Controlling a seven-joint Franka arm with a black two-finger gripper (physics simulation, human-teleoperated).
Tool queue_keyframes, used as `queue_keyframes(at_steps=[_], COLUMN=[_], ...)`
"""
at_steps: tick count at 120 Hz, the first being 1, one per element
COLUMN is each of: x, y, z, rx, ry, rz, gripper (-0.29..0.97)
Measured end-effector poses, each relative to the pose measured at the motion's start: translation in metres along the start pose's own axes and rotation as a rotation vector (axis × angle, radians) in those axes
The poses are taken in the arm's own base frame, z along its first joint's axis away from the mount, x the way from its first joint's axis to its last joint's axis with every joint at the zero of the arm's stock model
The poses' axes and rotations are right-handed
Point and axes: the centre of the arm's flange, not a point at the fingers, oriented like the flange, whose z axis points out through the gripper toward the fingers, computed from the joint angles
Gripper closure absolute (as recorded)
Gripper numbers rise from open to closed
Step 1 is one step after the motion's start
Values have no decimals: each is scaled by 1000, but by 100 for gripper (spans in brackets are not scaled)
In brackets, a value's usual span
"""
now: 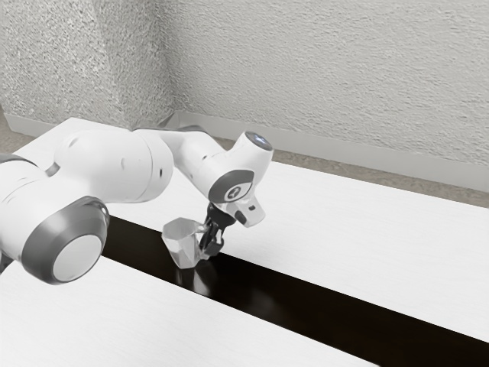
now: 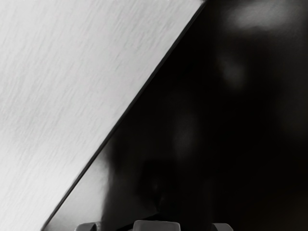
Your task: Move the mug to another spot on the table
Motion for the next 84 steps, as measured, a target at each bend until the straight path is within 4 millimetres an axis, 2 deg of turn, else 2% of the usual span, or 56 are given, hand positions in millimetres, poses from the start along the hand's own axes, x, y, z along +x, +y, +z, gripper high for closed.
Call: queue_keyframes(at_steps=[21,40,50,56,60,70,76,84], x=[4,12,17,15,7,-32,-65,-131], y=[3,10,15,17,18,18,14,5], z=[-3,-13,-29,-52,-76,-145,-183,-232], rx=[-3,0,10,19,30,59,74,77], ry=[13,35,66,109,149,268,338,432], rz=[5,17,25,21,14,-17,-53,-152], gripper=[18,8,6,4,4,3,2,2])
